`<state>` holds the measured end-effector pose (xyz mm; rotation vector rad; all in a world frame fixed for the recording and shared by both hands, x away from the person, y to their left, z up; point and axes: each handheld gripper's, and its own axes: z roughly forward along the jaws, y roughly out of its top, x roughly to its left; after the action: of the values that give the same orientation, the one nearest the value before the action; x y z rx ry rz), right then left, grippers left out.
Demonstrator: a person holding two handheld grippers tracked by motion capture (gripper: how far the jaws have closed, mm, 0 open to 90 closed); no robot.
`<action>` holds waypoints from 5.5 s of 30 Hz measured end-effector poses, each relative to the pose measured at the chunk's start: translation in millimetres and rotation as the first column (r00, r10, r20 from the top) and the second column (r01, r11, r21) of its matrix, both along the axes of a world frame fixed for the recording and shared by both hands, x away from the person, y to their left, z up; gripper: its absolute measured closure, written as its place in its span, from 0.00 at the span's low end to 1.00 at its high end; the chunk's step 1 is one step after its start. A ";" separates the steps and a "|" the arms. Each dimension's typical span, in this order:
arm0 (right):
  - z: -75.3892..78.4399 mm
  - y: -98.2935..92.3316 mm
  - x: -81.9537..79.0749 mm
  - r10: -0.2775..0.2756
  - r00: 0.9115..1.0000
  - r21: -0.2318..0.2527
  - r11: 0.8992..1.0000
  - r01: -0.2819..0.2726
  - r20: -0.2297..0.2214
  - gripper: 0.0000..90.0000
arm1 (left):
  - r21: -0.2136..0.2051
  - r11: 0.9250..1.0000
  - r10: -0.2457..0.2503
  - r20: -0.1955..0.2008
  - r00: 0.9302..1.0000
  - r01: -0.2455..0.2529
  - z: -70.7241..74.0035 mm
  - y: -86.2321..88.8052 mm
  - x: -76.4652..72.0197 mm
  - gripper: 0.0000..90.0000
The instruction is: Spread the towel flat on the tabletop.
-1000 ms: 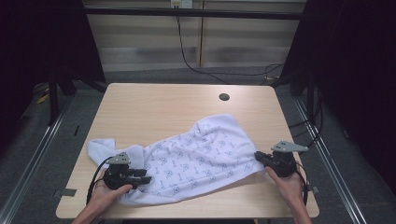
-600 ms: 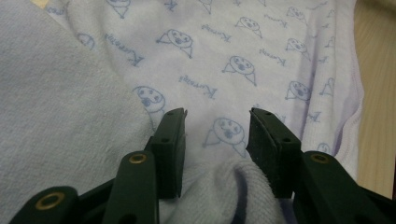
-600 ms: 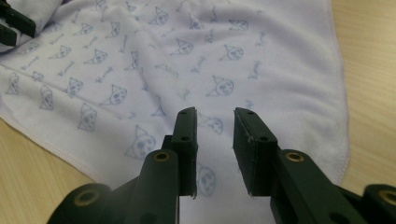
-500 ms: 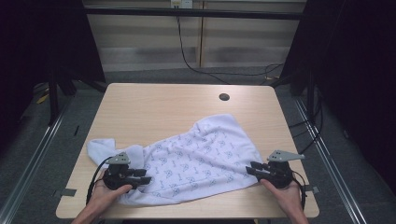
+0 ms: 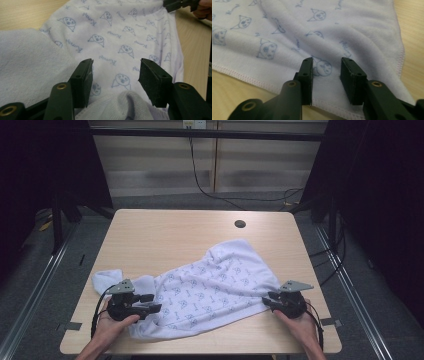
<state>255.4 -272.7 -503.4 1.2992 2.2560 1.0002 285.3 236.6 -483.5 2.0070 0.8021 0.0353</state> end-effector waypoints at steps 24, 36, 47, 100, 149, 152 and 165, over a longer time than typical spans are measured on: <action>28.8 24.1 14.2 0.003 0.997 0.056 0.998 -0.008 0.081 0.69 | 0.051 0.988 0.145 0.011 0.989 -0.145 -8.0 31.4 25.8 0.48; 28.3 150.1 0.3 0.342 0.939 0.129 0.930 -0.344 0.042 0.69 | 0.013 1.000 0.008 -0.067 0.998 -0.007 -6.0 10.5 -1.6 0.66; 23.3 253.0 4.1 0.554 0.832 0.179 0.818 -0.547 0.015 0.69 | -0.037 0.990 0.132 -0.062 0.989 -0.134 -7.9 45.2 15.1 0.71; 22.6 136.7 -16.3 0.440 0.898 0.168 0.886 -0.433 -0.010 0.92 | 0.034 0.998 -0.048 -0.079 0.996 0.051 -12.1 2.9 -8.4 0.60; 33.3 31.5 -44.7 0.089 0.993 0.231 0.967 -0.105 0.079 0.95 | 0.102 0.977 -0.189 0.016 0.982 0.186 -10.7 -28.9 -31.0 0.97; 52.0 26.5 -42.8 0.070 0.988 0.245 0.964 -0.102 0.138 0.95 | 0.017 0.988 -0.152 0.012 0.988 0.152 -3.4 -20.1 -25.3 0.97; 135.3 3.8 -59.9 0.049 0.952 0.231 0.965 -0.123 0.302 0.95 | -0.219 0.975 0.001 0.190 0.982 0.042 83.1 20.3 -8.4 0.97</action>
<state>195.5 -268.9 -368.1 1.0631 2.0234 1.4432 276.9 256.9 -400.4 1.7701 0.6344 0.1176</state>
